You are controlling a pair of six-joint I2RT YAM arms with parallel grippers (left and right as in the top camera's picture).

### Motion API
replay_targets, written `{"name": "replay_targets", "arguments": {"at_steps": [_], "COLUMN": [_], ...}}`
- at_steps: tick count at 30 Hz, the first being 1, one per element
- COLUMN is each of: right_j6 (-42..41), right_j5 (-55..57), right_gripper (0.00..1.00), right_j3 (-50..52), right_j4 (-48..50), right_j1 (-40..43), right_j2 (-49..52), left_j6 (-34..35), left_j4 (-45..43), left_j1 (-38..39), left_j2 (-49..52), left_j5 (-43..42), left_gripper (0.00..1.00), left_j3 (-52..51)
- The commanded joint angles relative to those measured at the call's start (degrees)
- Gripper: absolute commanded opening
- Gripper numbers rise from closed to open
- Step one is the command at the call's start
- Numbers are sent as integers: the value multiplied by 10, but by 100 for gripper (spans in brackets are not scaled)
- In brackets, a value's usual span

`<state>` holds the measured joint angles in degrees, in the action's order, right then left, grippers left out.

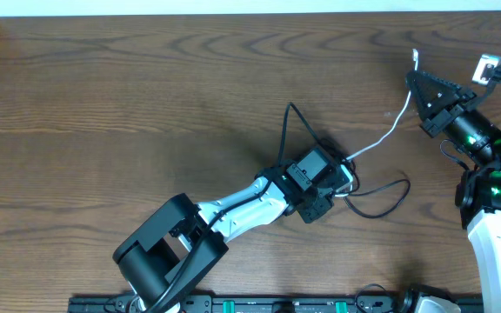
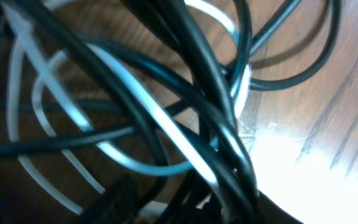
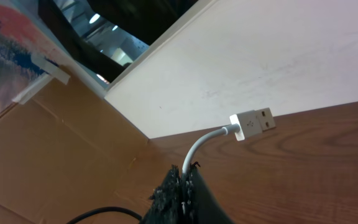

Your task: Untangle cables

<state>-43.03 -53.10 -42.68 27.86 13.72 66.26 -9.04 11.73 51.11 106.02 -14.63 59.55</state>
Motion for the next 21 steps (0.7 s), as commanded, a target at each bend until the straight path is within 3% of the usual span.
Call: {"name": "replay_targets", "arguments": {"at_steps": [1,10,21], "right_j6": [-2,7,105], "right_j5": [3,3,26], "right_gripper": [1,1,1], "right_j3": [-6,-6,-6], "right_j4": [0,-12,-141], "right_j1": [2,2,2], "right_j2": [0,0,1], "left_j6": [-1,-1,-1], "left_j4": [-4,-5,-2], "left_j1": [1,1,-29], "left_j2": [3,-30,-205], "left_j5": [8,8,38], "left_gripper": [8,8,8], "left_j3": [-1,-1,-1]}}
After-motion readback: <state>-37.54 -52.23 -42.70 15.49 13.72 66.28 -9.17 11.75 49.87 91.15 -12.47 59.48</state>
